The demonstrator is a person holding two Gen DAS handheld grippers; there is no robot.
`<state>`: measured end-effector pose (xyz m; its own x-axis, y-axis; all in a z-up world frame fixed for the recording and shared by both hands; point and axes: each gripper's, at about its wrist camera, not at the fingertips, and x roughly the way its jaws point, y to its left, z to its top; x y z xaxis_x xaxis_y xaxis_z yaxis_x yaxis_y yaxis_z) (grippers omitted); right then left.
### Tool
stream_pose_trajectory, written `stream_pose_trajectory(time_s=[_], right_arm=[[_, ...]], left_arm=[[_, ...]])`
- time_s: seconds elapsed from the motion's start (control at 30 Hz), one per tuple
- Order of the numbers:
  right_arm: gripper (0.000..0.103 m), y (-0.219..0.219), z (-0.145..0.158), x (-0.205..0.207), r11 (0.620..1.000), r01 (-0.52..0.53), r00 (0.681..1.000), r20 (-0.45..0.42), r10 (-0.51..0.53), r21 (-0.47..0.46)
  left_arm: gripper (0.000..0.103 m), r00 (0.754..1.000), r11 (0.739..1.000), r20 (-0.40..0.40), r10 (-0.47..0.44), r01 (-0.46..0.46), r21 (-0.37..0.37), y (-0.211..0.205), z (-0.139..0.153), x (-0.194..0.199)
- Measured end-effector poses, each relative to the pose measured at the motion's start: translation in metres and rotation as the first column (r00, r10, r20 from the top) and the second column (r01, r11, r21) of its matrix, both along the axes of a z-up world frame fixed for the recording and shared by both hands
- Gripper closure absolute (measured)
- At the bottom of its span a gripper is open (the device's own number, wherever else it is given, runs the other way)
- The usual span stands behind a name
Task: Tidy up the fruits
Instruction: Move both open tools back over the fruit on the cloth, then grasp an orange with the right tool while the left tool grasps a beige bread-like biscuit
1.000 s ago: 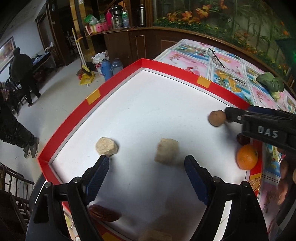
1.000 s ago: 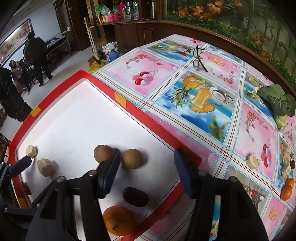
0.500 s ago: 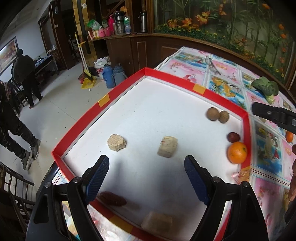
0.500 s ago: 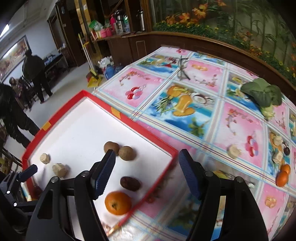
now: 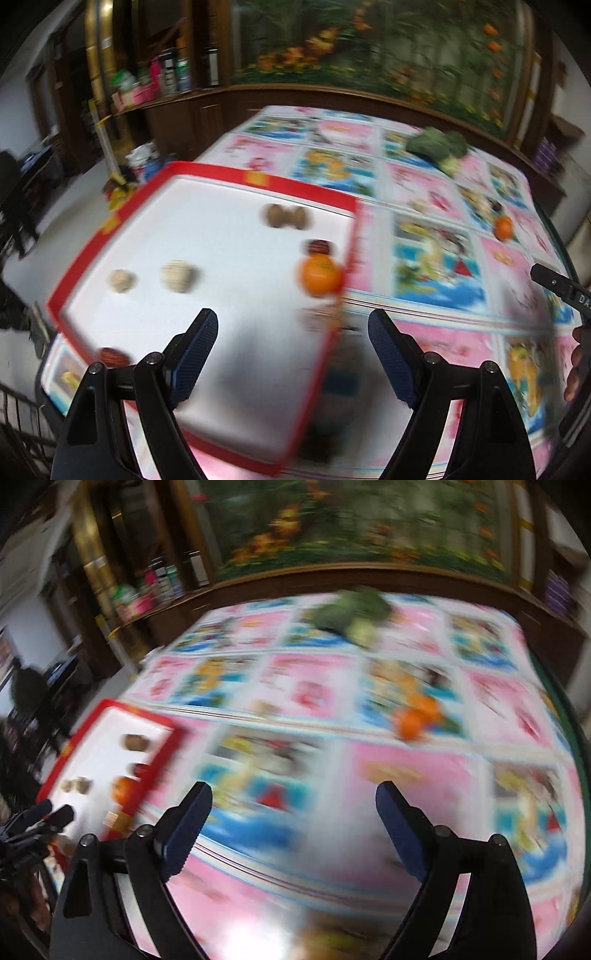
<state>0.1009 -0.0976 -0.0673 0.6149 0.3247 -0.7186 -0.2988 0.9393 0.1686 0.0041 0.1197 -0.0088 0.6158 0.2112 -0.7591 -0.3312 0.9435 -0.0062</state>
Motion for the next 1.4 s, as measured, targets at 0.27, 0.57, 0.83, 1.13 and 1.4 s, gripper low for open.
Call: stream_pose_trajectory(time_s=[0.27, 0.57, 0.83, 1.13, 1.4], right_arm=[[0.013, -0.092, -0.024, 0.003, 0.984, 0.175, 0.984, -0.04, -0.175, 0.016], [0.018, -0.078, -0.027, 0.023, 0.991, 0.13, 0.991, -0.023, -0.13, 0.036], [0.036, -0.044, -0.028, 0.078, 0.988, 0.138, 0.99, -0.035, -0.136, 0.063], [0.069, -0.029, -0.035, 0.099, 0.992, 0.126, 0.991, -0.039, -0.125, 0.024], [0.069, -0.061, -0.038, 0.063, 0.991, 0.116, 0.993, -0.047, -0.113, 0.072]], left_arm=[[0.02, 0.988, 0.989, -0.056, -0.145, 0.146, 0.025, -0.063, -0.018, 0.022], [0.02, 0.981, 0.984, -0.076, -0.178, 0.18, 0.018, -0.083, -0.029, 0.048], [0.02, 0.985, 0.987, -0.066, -0.158, 0.159, 0.01, -0.081, -0.029, 0.072], [0.02, 0.992, 0.993, -0.04, -0.119, 0.118, -0.031, -0.08, -0.032, 0.132], [0.044, 0.995, 0.997, -0.057, -0.078, 0.078, -0.017, -0.085, -0.044, 0.202]])
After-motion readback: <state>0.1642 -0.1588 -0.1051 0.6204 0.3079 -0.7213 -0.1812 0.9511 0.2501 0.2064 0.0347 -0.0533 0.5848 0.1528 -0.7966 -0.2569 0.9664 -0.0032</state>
